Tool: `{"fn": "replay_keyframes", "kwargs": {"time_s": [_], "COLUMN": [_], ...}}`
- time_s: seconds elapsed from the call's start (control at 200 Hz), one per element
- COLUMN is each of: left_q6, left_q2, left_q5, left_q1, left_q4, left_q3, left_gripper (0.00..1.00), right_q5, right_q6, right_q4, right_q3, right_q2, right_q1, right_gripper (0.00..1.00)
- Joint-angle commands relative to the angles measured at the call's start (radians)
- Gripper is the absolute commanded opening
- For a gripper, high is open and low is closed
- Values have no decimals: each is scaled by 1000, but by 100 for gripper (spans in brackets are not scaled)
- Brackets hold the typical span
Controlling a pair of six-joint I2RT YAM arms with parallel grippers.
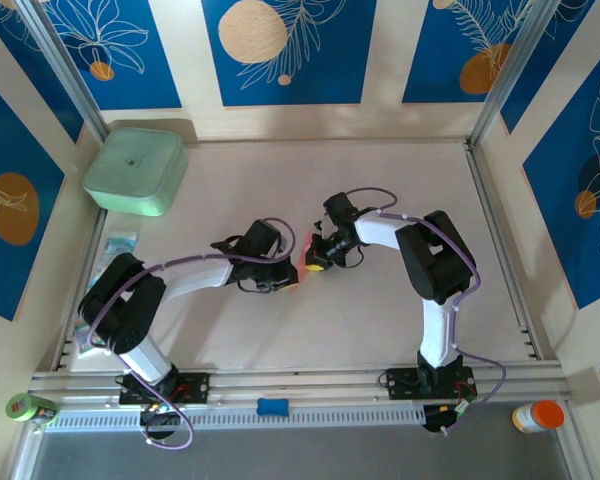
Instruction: Fold a paper plane with a square sheet of paper (pick it up from the middle)
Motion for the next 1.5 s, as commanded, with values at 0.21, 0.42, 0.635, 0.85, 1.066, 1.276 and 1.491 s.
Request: {"fn": "replay_keyframes", "kwargs": {"time_s": [0.21,0.42,0.635,0.85,1.066,1.276,1.491], "left_q6": [2,2,23,41,47,48,48], "left_q2": [163,198,186,191,207,205,207], "left_q5": [-59,-82,-119,-111,-95,-98,-96], "left_q1": [-6,-7,-10,-10,-10,-10,-10], "left_q4": [37,39,-49,-81,-82,-91,-90], "left_q3": [92,66,21,19,30,28,15], "left_gripper": [5,2,0,0,0,0,0], "right_q5": [118,96,74,69,88,87,103], "right_q6": [-3,-1,-21,-36,-57,-74,-104], "right_q4": [-102,-91,-42,-39,-57,-62,-78], "right_q3": [-25,-21,-4,26,44,65,110], "right_q2": [77,64,-10,-113,-99,-52,5], "right_q1": [11,11,-1,-24,-25,-12,-27], "right_gripper": [2,2,2,3,3,3,3]}}
